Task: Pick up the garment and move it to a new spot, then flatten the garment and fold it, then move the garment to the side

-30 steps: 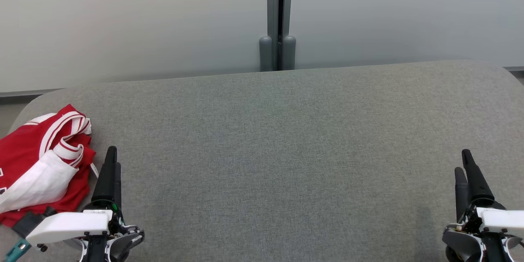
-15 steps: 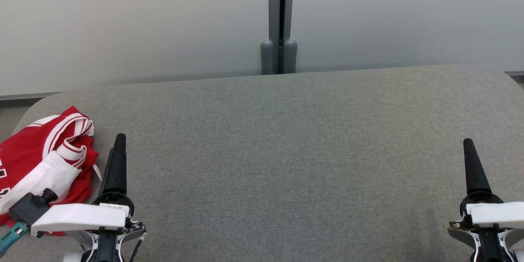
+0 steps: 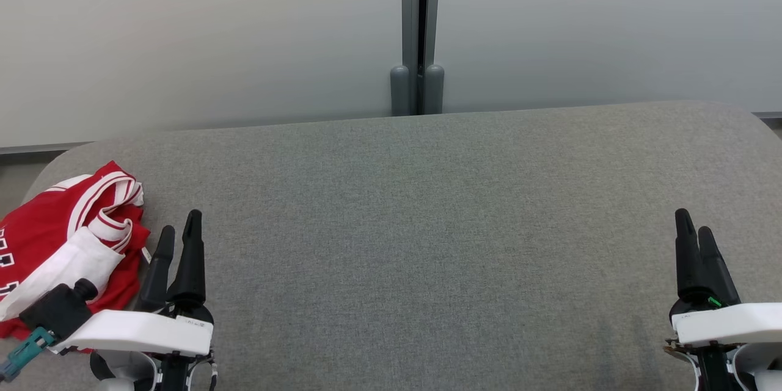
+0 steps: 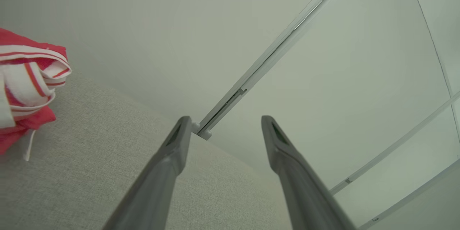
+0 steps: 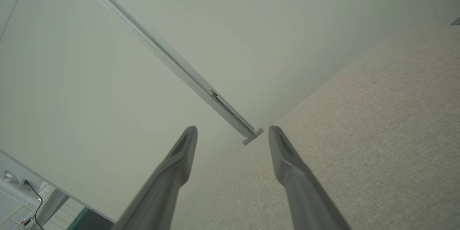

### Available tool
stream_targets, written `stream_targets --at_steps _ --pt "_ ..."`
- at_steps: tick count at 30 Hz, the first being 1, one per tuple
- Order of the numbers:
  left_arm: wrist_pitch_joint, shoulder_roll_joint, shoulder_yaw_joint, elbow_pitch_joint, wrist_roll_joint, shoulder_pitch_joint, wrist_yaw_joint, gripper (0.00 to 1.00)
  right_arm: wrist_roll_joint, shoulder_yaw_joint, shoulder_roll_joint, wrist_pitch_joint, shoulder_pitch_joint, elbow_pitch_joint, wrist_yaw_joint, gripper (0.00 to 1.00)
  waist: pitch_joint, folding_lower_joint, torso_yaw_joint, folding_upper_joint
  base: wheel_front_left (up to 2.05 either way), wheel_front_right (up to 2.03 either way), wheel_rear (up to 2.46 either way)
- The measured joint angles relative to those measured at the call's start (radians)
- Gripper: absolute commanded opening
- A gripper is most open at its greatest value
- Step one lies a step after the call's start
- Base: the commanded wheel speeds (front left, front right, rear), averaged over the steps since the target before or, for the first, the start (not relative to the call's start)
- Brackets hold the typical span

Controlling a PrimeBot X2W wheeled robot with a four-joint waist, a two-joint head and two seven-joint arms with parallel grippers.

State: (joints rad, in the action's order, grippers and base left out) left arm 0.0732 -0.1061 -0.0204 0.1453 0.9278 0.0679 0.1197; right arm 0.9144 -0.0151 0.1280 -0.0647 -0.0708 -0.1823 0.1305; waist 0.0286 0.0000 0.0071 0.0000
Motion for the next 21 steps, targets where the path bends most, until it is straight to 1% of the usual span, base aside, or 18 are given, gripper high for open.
stream_targets --at_steps 12,21 --pt "0.038 -0.010 -0.021 0.011 -0.182 -0.023 -0.016 1.00 -0.175 0.024 0.011 -0.021 0.010 0.002 0.000 1.00 0.011 0.0000 0.004 0.0000 0.00 0.00 0.00" --pt "0.062 -0.010 -0.042 0.053 -0.282 -0.035 -0.017 1.00 -0.300 0.034 0.016 -0.032 0.022 -0.007 0.000 1.00 0.017 0.0000 0.009 0.0000 0.00 0.00 0.00"
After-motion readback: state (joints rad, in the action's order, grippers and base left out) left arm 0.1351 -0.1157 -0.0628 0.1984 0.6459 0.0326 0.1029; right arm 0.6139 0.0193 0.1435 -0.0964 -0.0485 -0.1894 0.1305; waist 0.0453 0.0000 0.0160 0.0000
